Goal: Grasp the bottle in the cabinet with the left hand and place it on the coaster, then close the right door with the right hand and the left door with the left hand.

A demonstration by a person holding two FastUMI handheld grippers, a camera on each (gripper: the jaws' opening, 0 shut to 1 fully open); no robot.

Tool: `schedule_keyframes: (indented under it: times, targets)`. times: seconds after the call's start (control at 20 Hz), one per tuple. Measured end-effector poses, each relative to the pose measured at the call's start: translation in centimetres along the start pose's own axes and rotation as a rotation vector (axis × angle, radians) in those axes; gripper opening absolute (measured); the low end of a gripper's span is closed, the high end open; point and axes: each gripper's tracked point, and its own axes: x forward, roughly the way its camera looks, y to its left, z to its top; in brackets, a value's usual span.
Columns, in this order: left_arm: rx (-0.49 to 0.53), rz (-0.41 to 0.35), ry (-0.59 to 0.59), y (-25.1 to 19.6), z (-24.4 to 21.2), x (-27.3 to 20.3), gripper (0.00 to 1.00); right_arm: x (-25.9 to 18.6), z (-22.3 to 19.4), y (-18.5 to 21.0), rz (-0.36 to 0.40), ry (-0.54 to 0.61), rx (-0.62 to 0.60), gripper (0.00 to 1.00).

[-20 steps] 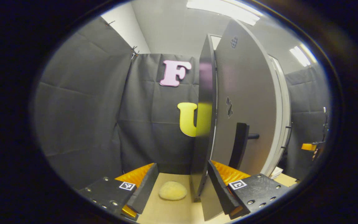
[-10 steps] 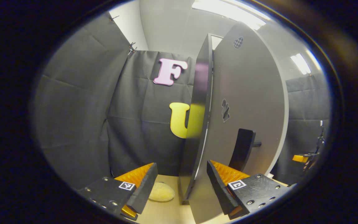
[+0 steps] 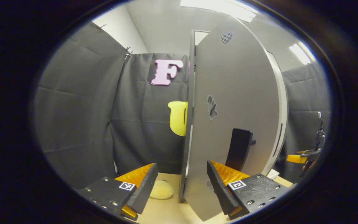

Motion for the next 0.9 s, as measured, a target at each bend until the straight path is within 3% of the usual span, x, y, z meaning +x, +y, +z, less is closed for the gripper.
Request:
schedule_keyframes:
  times: [0.1,0.15,0.4,0.45,0.55,0.7,0.8,0.9]
  targets:
    - [-0.014,0.019,0.001,-1.8,-0.2,0.3,0.99,-0.1,0.2,-1.1,0.015,0.006,-0.019,0.97]
    - [-0.017,0.025,0.001,-2.9,-0.4,0.2,0.99,-0.2,0.1,-1.7,0.019,0.005,-0.025,0.92]
    - [-0.060,-0.055,0.001,-10.0,-0.4,2.1,0.99,-0.4,0.6,-5.5,0.029,0.006,0.000,0.97]
    - [-0.052,-0.048,0.003,-11.0,-0.6,2.3,0.99,-0.6,0.7,-6.3,0.027,-0.002,0.006,0.92]
    - [-0.016,-0.040,0.019,-12.7,-1.2,2.2,0.99,-1.1,1.0,-7.9,0.015,-0.019,0.015,0.98]
    - [0.040,-0.003,0.029,-13.9,-1.3,1.0,0.99,-1.3,0.9,-10.2,0.001,-0.027,0.022,0.92]
    - [0.038,0.016,0.021,-14.1,-1.4,-0.2,0.99,-1.5,0.6,-11.0,0.003,-0.028,0.018,0.97]
    - [0.024,0.029,0.007,-14.3,-1.5,-2.6,0.99,-1.5,0.5,-11.6,0.011,-0.027,0.009,0.92]
